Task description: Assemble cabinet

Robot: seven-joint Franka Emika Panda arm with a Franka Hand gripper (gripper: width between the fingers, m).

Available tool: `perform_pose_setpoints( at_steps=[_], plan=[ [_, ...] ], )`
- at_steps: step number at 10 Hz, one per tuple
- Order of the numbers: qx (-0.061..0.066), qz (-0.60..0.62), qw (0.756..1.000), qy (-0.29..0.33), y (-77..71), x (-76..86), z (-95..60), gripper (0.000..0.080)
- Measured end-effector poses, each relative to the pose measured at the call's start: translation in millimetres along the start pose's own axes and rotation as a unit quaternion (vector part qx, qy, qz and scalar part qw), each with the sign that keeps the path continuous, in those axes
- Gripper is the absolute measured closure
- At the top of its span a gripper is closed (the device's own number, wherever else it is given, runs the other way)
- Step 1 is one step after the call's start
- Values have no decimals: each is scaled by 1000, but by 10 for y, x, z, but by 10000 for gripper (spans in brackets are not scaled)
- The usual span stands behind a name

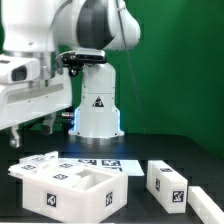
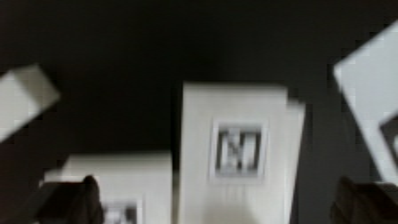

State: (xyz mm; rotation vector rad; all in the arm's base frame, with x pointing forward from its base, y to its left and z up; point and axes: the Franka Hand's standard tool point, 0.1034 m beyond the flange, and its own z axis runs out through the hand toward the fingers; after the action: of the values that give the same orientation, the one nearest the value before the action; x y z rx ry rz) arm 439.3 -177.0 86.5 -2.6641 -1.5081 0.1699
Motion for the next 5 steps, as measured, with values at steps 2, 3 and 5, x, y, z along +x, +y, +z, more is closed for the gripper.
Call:
perform_pose_setpoints(
  at_steps=[2,3,5],
  plan=[
    [8,-1,1000,2,-7,-232,102,151],
    [7,3,1000,2,-4,-209,96,151],
    [8,4,1000,2,-7,-215,103,151]
  ],
)
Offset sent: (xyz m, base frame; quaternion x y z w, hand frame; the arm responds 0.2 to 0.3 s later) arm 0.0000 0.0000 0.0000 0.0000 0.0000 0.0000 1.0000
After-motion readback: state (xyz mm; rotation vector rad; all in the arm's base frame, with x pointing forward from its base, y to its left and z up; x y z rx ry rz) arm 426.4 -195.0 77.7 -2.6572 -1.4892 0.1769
